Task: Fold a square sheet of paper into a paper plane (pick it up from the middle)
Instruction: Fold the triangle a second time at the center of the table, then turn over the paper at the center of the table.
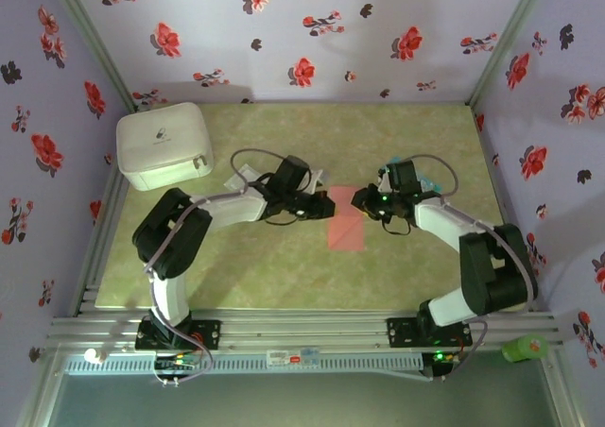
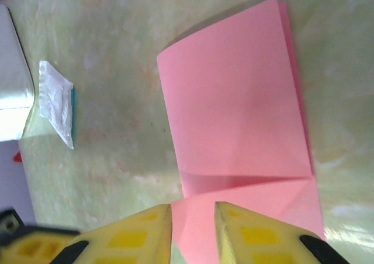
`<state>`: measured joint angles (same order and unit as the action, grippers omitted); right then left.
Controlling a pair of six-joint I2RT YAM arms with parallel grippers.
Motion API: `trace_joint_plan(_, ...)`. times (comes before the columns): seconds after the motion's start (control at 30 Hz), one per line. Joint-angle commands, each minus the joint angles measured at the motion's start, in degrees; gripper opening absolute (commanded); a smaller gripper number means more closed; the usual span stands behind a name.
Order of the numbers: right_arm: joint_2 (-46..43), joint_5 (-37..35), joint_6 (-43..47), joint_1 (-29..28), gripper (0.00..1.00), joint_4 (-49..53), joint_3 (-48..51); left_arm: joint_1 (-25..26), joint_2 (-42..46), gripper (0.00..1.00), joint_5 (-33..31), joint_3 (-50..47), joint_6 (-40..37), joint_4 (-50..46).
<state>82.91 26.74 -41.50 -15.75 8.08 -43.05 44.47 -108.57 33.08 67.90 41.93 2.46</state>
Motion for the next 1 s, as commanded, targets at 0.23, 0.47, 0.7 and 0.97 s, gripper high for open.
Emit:
trace_joint_plan(0.23,-10.66,-0.17,-5.51,-0.41,0.28,6.20,10.37,0.64,-8.17,0.06,1.94,8.23,-4.99,-8.58)
trace_joint_plan(0.47,-8.84,2.10,-6.93,-0.98,0.33,8.68,10.28,1.87,-11.22,0.06,-5.18,10.63,-8.01,-17.63)
trace_joint_plan(0.7,-4.48,2.53,-5.69,-2.30,0.40,10.24,8.35,2.62,-11.76,0.06,-5.90,7.97,-7.35,-15.74)
trace_joint_plan(0.97,-2.06,-0.67,-5.55,-3.24,0.41,10.84,7.04,4.32,-11.33,0.06,-6.47,6.13,-5.79,-15.29)
